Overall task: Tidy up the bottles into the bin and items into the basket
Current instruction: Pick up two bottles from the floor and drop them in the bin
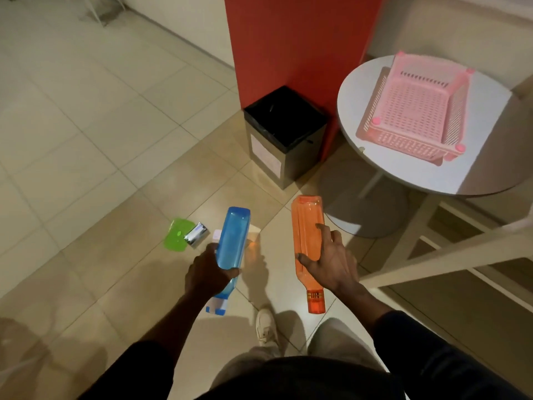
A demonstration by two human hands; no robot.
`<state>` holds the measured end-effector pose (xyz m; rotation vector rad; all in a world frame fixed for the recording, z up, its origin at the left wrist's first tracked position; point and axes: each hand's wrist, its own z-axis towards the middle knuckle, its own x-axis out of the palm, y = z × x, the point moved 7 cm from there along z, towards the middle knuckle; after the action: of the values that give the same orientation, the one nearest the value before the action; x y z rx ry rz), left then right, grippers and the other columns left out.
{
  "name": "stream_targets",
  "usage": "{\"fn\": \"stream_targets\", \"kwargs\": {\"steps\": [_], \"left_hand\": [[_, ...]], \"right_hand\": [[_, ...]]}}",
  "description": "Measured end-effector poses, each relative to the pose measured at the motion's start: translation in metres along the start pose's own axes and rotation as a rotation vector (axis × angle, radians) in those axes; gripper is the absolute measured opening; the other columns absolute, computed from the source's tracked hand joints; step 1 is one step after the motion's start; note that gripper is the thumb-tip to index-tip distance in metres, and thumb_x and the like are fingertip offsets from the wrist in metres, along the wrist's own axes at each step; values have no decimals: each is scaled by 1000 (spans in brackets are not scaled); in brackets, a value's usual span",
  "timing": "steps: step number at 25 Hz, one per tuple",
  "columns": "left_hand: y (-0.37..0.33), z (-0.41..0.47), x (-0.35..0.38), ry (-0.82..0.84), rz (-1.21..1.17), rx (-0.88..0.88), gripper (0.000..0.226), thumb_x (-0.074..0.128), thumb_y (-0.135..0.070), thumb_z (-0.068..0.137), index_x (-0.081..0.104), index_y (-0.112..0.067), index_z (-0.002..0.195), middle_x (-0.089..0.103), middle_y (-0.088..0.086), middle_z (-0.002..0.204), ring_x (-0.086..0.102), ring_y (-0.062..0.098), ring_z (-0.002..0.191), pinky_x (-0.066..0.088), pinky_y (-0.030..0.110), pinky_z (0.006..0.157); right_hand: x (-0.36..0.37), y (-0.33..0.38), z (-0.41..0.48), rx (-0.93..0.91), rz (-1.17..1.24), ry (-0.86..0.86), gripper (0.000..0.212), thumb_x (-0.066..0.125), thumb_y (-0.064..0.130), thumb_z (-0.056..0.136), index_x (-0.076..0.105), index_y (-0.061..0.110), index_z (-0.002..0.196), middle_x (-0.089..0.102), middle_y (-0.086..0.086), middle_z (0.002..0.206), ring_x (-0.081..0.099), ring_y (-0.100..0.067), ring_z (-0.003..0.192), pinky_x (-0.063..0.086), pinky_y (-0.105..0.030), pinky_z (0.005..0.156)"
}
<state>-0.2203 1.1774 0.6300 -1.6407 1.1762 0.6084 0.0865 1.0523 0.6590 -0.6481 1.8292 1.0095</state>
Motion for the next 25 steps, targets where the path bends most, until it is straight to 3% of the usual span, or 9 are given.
{"fn": "stream_targets", "kwargs": {"steps": [7,14,19,25], "left_hand": [[-63,105,-7,15,-32,32,91,91,-53,67,52,-17,140,69,6,118,68,30,102,58,45,89],[-128,185,4,57,19,9,91,90,-54,66,50,-21,141,71,-1,113,58,17,89,49,33,76],[-186,250,-11,55,23,-26,93,91,-52,71,47,-17,145,71,4,121,67,19,95,59,36,81],[-254,328,-16,26,39,16,94,91,-54,70,47,-18,145,72,3,119,61,15,86,52,31,74]], "right_hand": [[-16,13,91,33,29,27,100,57,79,83,18,23,156,47,-11,141,68,-34,105,61,-45,78],[-35,0,213,20,100,54,95,59,77,84,24,22,153,48,-13,143,65,-36,113,60,-51,89],[-63,-1,293,-24,218,31,90,62,75,83,29,23,150,52,-10,140,67,-34,111,58,-42,85],[-80,-3,375,43,309,39,90,67,71,82,30,25,150,54,-6,139,65,-32,114,57,-38,81]]}}
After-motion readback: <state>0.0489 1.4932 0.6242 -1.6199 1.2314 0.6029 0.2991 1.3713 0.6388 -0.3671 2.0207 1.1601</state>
